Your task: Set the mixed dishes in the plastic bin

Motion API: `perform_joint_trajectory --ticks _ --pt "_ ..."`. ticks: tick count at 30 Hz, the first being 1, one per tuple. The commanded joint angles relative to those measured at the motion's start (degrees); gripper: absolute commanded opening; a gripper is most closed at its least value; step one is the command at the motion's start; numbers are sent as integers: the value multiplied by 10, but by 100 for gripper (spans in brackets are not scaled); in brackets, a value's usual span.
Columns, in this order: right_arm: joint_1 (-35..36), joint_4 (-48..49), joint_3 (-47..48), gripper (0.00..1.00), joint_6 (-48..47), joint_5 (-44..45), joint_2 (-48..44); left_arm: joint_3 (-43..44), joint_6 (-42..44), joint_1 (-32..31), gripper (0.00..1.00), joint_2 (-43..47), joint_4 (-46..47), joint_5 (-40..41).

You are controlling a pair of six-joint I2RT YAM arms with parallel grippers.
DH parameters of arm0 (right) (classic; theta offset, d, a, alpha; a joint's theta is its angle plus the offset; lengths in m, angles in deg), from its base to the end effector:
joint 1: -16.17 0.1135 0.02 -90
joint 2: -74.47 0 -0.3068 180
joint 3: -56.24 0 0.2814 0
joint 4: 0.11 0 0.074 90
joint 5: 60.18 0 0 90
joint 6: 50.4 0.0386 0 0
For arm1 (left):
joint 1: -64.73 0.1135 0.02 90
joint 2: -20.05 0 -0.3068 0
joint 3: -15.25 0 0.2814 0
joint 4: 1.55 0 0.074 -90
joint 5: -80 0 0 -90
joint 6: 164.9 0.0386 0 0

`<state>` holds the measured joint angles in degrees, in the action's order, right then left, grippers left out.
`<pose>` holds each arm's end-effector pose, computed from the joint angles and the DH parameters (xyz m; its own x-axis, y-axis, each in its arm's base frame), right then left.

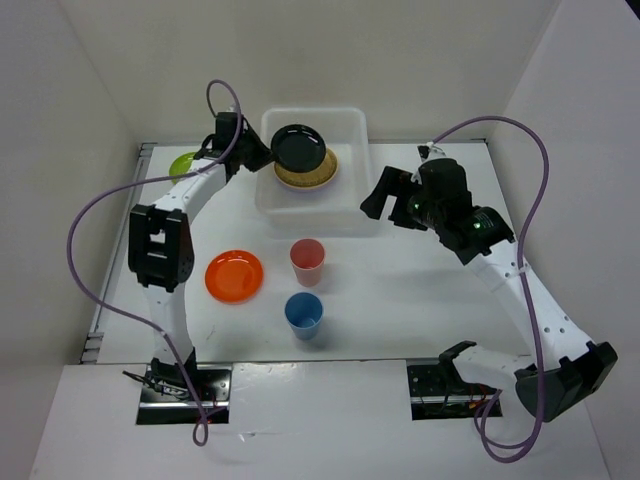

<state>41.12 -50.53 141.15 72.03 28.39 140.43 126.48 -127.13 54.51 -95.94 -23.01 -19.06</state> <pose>0.2328 0.1094 0.4263 -0.6360 0.2954 -0.7129 -0.1184 0.8756 0.4684 0.5259 -0.1010 0.3164 -0.5147 -0.7004 -0.4945 -0.1512 0.6419 -0.7518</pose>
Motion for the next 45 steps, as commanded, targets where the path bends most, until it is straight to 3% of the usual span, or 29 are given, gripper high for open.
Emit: perform_joint_trajectory --ticks 1,11,17,21,22,23,29,30,36,39,41,42,45 --pt "-3 25 -8 99 12 -5 -27 81 22 -16 0 -33 -17 33" --pt "-3 13 -3 99 12 1 -27 319 60 -45 0 -208 -167 103" --pt "-3 13 -3 99 18 1 -32 361 65 -56 0 -254 -205 120" --pt "-3 13 -3 99 18 1 -32 366 65 -56 5 -260 -217 142" --pt "-3 13 -3 99 18 1 -32 366 65 -56 20 -260 -217 142" --pt "-3 13 -3 99 18 1 -32 359 65 -56 26 -260 -217 142" --pt "-3 13 -3 99 18 1 -32 354 71 -56 55 -235 -210 142" --pt "-3 13 -3 99 18 1 -32 354 71 -56 55 -229 -210 142" --pt "-3 13 -3 99 18 1 -26 331 90 -61 58 -114 -179 142" --pt "-3 18 -8 99 18 1 -21 268 118 -61 59 -2 -155 184" --pt "-3 24 -13 99 11 1 -21 194 118 -53 61 119 -104 204" --pt "-3 24 -13 99 11 1 -15 99 118 -31 61 163 -84 198" --pt "-3 35 -13 99 -1 -4 -10 -77 94 54 61 340 -33 172"
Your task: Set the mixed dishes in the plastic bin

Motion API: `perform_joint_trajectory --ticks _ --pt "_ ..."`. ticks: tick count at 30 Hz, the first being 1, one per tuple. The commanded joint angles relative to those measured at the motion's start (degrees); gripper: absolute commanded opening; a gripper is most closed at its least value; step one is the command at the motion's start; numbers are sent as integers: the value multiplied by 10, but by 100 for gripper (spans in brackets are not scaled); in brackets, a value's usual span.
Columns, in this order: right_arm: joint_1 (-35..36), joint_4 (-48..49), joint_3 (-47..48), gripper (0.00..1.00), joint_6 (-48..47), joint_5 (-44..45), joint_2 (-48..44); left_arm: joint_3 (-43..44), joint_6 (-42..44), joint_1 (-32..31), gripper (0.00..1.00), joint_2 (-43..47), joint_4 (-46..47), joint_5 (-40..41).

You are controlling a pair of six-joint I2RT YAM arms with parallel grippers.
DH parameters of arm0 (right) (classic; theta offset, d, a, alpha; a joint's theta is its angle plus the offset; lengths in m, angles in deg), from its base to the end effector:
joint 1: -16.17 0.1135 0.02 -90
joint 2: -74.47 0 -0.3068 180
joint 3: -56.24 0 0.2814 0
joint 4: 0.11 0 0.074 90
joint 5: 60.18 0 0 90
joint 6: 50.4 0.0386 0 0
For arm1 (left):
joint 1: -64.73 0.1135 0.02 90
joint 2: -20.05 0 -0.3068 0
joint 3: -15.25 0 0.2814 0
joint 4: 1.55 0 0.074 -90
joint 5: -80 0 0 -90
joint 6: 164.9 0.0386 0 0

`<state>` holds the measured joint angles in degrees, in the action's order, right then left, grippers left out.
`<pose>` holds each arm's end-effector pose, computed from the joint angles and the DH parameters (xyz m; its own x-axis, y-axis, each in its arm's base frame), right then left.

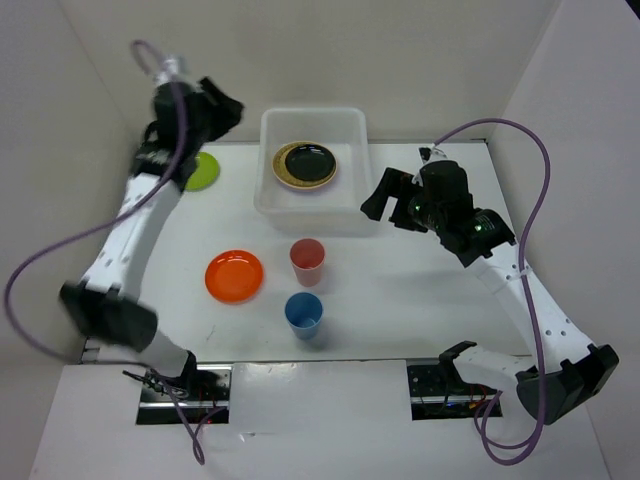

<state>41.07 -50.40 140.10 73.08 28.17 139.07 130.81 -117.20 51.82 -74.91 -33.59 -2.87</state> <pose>0.2268 0.1065 0.4254 -0.6345 0.3134 -0.7065 -0.1118 0.8673 0.4851 0.4105 -0.0892 0.4959 -0.2124 -0.6364 -0.7415 -0.0538 0.7653 -0.6414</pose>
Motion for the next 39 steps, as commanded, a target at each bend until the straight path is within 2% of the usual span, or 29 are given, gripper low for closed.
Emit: perform_joint_trajectory --ticks 1,3,6,7,8,11,14,18,23,39 --pt "-3 40 -3 99 -11 -9 10 -154 -5 103 61 150 78 5" --pt "-8 47 -3 99 -18 -16 15 -230 -5 158 63 174 87 -11" --pt "-8 52 -3 99 -30 -30 27 -274 -5 212 67 148 80 -91" --pt "-8 52 -10 99 -30 -30 27 -295 -18 252 67 142 108 -121" --pt "-8 58 -15 99 -30 -30 27 -355 -54 272 67 137 137 -179" --pt "-8 58 -27 99 -30 -35 21 -438 -128 337 69 101 262 -258" --pt "-8 58 -40 99 -30 -35 15 -472 -152 365 70 52 340 -275" --pt "-14 63 -40 99 -30 -35 10 -459 -204 389 71 -29 392 -333" --pt "-14 63 -40 99 -30 -42 16 -421 -250 394 71 -122 433 -347" --pt "-14 53 -18 99 -30 -42 21 -304 -234 394 71 -266 428 -328"
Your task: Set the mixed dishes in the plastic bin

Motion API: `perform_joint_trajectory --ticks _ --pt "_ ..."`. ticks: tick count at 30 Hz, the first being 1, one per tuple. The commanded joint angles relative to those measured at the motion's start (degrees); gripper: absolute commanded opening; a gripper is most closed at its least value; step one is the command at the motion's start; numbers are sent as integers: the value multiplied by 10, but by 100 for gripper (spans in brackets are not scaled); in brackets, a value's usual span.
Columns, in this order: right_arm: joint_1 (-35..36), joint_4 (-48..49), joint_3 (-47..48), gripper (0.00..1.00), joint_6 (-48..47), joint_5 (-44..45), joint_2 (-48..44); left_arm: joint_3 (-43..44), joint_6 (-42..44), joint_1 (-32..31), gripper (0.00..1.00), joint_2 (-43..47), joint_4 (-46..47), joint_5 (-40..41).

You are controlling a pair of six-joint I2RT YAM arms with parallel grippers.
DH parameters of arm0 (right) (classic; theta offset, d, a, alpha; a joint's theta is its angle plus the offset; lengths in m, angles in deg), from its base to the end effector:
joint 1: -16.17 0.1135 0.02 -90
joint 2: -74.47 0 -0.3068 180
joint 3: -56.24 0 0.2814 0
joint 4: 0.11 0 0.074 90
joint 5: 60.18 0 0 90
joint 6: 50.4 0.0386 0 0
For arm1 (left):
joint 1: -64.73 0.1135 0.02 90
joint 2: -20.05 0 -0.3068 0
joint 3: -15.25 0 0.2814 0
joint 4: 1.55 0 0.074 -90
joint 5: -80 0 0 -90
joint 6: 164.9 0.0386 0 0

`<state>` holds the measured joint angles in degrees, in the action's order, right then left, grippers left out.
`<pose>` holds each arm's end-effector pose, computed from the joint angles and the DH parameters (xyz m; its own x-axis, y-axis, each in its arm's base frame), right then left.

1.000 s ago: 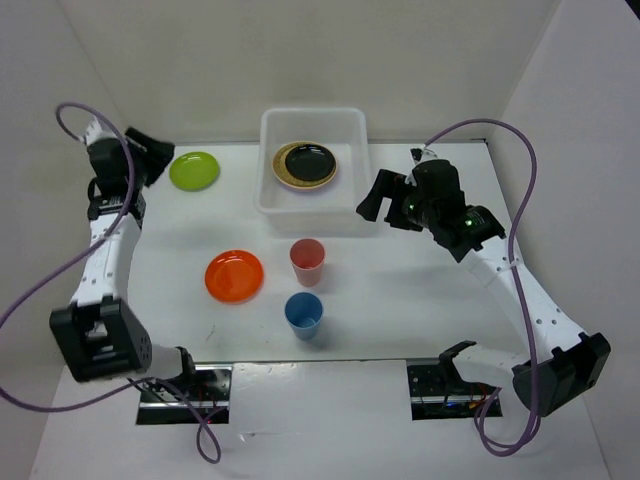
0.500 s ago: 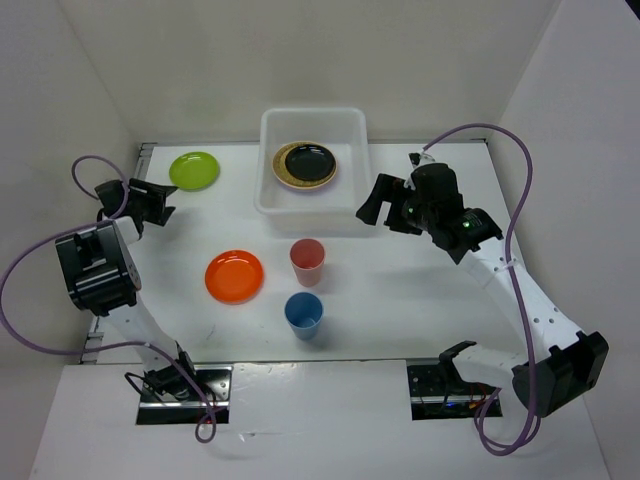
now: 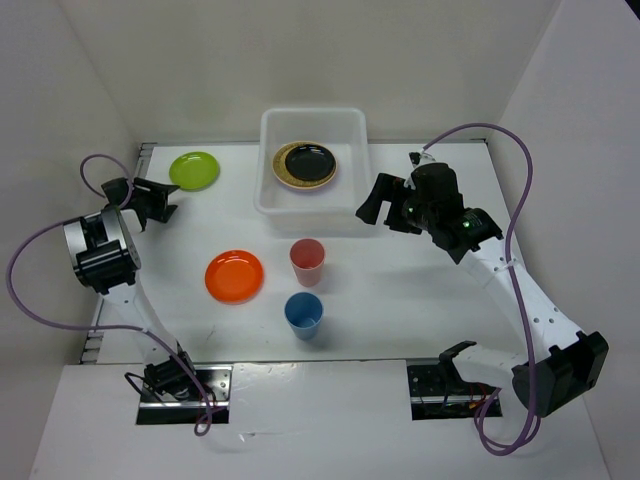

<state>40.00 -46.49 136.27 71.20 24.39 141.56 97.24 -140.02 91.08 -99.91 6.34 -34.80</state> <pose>0.2443 0.1119 0.3972 -0.6779 0.2708 -0.6834 -0.1400 0.8651 0.4817 0.4457 0.2027 0.1515 -0.1185 -0.9777 -0.1733 -0.4401 0.2082 -0.8735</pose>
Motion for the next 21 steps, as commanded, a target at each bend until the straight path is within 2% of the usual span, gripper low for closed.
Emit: perform_joint_trajectory --ticks 1,13,17,21 --pt "-3 14 21 99 -11 -4 -4 37 -5 2 71 -16 28 -9" --pt "-3 8 21 99 0 -4 -9 86 -5 -3 71 -74 28 -25" --pt "-3 8 21 99 0 -4 -9 115 7 -3 71 -90 -1 -15" --pt "-3 3 26 99 0 -4 -4 136 1 -9 68 -101 -1 -15"
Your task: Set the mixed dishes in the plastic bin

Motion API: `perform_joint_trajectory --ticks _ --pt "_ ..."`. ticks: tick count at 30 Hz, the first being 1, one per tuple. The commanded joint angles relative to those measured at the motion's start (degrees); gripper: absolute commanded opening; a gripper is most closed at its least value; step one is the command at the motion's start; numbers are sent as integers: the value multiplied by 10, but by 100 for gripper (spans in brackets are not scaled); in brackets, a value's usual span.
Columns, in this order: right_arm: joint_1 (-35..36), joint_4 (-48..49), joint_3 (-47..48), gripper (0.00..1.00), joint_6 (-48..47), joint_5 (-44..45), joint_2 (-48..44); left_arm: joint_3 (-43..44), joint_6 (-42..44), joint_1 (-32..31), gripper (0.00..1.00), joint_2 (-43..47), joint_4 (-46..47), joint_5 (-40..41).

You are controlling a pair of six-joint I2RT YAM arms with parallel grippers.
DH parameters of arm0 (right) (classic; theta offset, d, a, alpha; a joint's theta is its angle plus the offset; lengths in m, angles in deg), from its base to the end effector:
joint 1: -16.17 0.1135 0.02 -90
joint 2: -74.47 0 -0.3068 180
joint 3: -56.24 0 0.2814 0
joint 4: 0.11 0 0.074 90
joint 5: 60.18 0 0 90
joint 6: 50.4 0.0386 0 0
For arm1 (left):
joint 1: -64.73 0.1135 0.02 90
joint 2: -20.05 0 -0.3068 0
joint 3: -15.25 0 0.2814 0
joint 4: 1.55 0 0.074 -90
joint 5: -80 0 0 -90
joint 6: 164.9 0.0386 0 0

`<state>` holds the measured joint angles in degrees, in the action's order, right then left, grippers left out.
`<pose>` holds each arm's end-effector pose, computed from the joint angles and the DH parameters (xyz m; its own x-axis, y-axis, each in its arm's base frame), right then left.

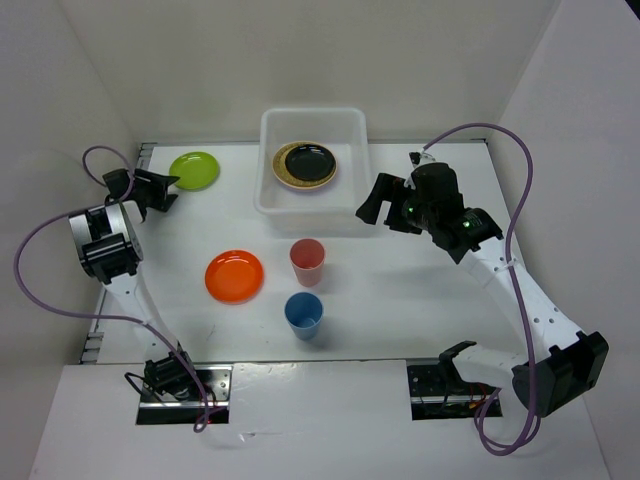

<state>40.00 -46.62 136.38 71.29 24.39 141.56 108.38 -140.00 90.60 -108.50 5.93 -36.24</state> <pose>0.2441 0.1118 0.3977 -0.6784 0.2721 -0.6825 -0.1387 0.8647 0.4827 0.4902 0.2187 0.1395 -0.1413 -0.9727 -0.1841 -0.3992 0.2261 -0.8885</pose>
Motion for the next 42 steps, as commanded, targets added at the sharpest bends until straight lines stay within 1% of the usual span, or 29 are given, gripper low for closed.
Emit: perform_joint_trajectory --ticks 1,5,7,10,15,16,19,20,23,24,25,27,30,32,34,37,42 --pt "-3 4 25 99 -1 -4 -4 36 1 -10 67 -21 3 0" --pt "-3 4 31 99 -1 -4 1 56 6 -15 64 -33 -19 13" --pt "-3 4 31 99 -1 -4 1 62 6 -21 60 -38 -27 19" --pt "-3 4 36 99 -1 2 7 76 11 -21 52 -43 -54 19" --pt "-3 4 36 99 -1 2 7 88 24 -27 44 -49 -70 36" --pt "-3 4 36 99 -1 2 7 88 24 -27 39 -49 -76 36" --pt "-3 4 36 99 -1 2 7 101 36 -27 30 -54 -89 41" --pt "-3 4 36 99 -1 2 7 102 36 -27 23 -54 -89 41" --pt "-3 4 36 99 -1 2 7 119 47 -27 12 -59 -108 36" --pt "-3 4 36 99 -1 2 7 119 47 -27 4 -59 -108 36" --pt "-3 4 36 99 -1 2 7 111 47 -27 0 -59 -108 36" --pt "-3 4 36 99 -1 2 7 98 47 -27 0 -39 -94 36" --pt "-3 4 36 99 -1 2 7 41 25 -27 0 7 -52 36" --pt "-3 4 36 99 -1 2 7 2 15 -27 0 49 -39 43" --pt "-3 4 36 99 -1 2 7 -23 15 -27 0 79 -21 49" --pt "-3 4 36 99 -1 2 7 -57 9 -27 0 147 -16 62" --pt "-3 4 26 99 -1 2 -6 -77 -1 -27 0 208 -5 49"
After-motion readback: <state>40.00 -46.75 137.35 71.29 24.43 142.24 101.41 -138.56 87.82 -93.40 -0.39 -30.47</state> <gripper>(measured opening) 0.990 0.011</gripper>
